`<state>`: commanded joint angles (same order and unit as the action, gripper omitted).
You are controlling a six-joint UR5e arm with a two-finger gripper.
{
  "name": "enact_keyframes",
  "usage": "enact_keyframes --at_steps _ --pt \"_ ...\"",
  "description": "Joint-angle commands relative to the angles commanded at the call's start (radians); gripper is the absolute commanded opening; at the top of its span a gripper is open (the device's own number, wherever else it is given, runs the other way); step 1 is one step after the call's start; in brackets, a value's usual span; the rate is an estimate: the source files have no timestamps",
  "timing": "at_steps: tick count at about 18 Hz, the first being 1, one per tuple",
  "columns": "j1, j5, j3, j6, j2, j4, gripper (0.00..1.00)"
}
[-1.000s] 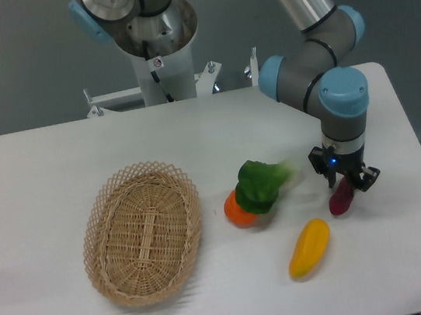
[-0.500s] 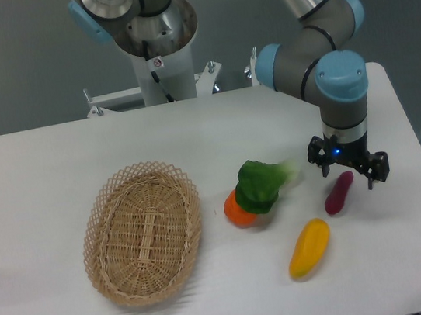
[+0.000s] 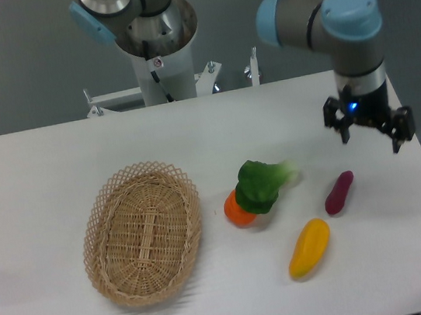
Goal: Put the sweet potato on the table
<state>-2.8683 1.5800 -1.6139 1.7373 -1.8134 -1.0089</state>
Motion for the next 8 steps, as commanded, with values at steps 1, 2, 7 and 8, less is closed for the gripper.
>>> enact_keyframes --at_steps 1,2,7,8 --pt "-0.023 -0.011 0.020 0.067 0.003 -0.051 1.00" --pt "-0.040 -0.011 0.044 0.127 0.003 -0.092 1.00" --pt "-0.060 -0.014 0.075 0.191 0.003 -0.168 1.00" --pt "-0.059 -0.018 0.075 0.182 0.003 -0.165 1.00"
